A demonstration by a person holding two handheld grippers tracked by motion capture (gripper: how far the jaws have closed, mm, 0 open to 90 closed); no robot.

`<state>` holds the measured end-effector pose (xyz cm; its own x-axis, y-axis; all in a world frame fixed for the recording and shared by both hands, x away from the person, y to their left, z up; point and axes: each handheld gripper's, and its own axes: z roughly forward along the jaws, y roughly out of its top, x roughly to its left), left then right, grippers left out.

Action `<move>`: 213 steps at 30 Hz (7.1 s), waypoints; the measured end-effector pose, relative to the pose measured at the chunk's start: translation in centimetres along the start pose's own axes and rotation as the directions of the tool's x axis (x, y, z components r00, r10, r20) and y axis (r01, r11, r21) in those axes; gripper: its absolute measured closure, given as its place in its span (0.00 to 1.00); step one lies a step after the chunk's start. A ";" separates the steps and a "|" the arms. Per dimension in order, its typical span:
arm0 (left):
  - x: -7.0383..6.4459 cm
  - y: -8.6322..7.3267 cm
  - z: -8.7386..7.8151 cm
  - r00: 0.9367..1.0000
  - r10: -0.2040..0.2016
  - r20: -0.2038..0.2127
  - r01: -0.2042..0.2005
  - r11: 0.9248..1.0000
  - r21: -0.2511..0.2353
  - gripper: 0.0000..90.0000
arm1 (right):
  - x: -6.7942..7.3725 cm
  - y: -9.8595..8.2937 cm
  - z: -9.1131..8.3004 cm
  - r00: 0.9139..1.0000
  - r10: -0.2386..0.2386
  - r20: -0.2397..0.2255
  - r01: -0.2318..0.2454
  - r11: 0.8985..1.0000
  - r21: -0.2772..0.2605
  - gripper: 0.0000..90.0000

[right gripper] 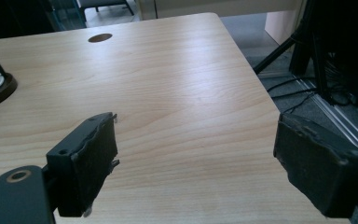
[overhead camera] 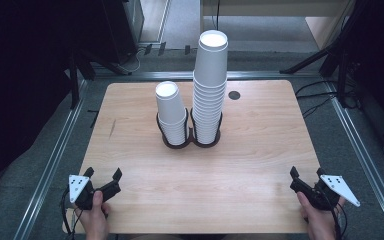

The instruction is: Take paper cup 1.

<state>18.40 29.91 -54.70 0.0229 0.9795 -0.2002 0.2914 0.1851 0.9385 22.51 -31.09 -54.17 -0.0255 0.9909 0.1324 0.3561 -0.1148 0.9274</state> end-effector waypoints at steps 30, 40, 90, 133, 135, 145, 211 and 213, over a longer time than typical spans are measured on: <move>-9.0 3.2 1.0 0.962 0.099 0.255 -0.097 0.995 -0.021 0.00 | 4.8 7.7 -3.3 0.972 -0.071 -0.223 0.039 0.989 -0.145 0.15; -12.3 4.8 2.5 0.937 0.143 0.317 -0.146 0.989 -0.016 0.00 | 7.6 10.6 -2.8 0.957 -0.082 -0.279 0.034 0.984 -0.175 0.13; -21.8 9.4 9.1 0.896 0.201 0.395 -0.196 0.979 -0.053 0.01 | 21.5 19.6 1.9 0.881 -0.164 -0.444 0.071 0.973 -0.218 0.07; -28.6 10.6 15.9 0.967 0.183 0.180 -0.157 0.976 -0.152 0.01 | 24.6 23.6 6.2 0.885 -0.167 -0.435 0.098 0.979 -0.177 0.06; -28.6 10.6 16.1 0.966 0.186 0.178 -0.160 0.975 -0.152 0.01 | 24.8 23.7 6.4 0.883 -0.164 -0.440 0.094 0.980 -0.177 0.05; -28.8 10.3 16.4 0.965 0.213 0.152 -0.192 0.971 -0.139 0.03 | 26.1 23.4 8.0 0.882 -0.163 -0.441 0.106 0.983 -0.151 0.07; -28.8 10.4 16.4 0.967 0.201 0.156 -0.183 0.976 -0.121 0.03 | 27.3 28.5 1.5 0.894 -0.306 -0.326 0.058 0.803 -0.594 0.20; -28.8 10.4 16.4 0.967 0.202 0.156 -0.184 0.976 -0.120 0.03 | 27.3 28.7 1.0 0.893 -0.308 -0.328 0.055 0.799 -0.599 0.20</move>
<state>36.43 2.32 -43.77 0.2300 0.9720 -0.0484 0.1651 0.0100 0.9862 32.99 -7.30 -24.32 -0.4392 0.8969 -0.0528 -0.2768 -0.0792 0.9577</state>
